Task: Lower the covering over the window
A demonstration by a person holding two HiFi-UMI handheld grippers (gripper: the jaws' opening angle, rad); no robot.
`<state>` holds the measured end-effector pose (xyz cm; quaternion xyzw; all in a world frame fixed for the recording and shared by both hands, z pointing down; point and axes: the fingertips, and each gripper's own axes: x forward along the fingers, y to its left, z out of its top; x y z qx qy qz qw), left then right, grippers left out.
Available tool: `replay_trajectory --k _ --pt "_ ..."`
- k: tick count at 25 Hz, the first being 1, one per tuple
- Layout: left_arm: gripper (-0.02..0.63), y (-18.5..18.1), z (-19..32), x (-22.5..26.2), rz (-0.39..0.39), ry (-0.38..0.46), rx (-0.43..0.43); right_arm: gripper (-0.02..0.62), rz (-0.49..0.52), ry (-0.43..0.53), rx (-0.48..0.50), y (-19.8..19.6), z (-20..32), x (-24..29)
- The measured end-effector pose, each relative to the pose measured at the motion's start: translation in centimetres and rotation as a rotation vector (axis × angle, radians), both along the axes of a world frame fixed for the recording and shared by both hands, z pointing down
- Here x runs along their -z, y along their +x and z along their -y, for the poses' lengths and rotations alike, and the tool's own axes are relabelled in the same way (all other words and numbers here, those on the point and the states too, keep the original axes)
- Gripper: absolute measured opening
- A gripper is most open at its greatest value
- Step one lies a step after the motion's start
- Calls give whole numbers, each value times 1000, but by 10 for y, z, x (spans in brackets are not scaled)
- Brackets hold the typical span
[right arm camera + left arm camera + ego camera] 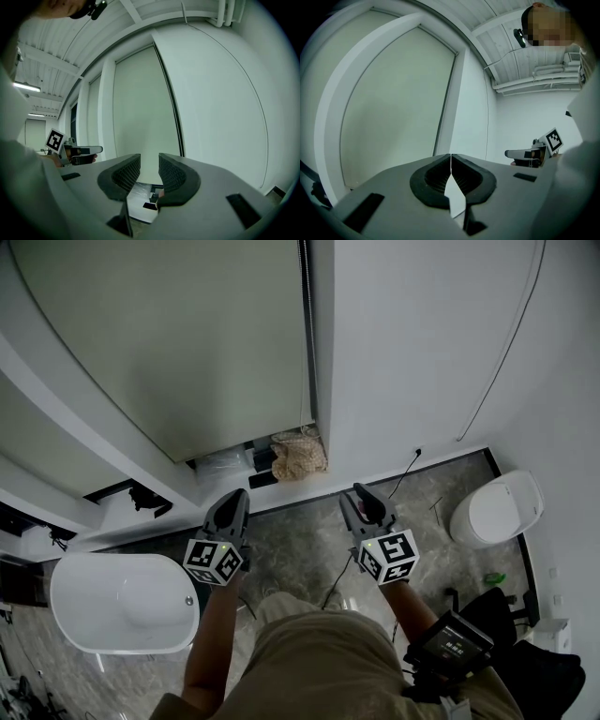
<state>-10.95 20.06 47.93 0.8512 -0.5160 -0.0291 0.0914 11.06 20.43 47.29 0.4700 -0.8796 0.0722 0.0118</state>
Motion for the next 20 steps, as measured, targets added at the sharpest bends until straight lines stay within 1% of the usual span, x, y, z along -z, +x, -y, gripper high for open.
replay_trajectory --k 5,13,20 --pt "20 -22 20 -3 -6 -13 -47 114 0 -8 -47 -21 12 0" --pt "21 -69 54 2 3 -8 -163 114 0 -11 -138 -74 33 3" --pt "21 -101 79 -9 -4 -11 -245 114 -8 -10 -202 -113 50 -6"
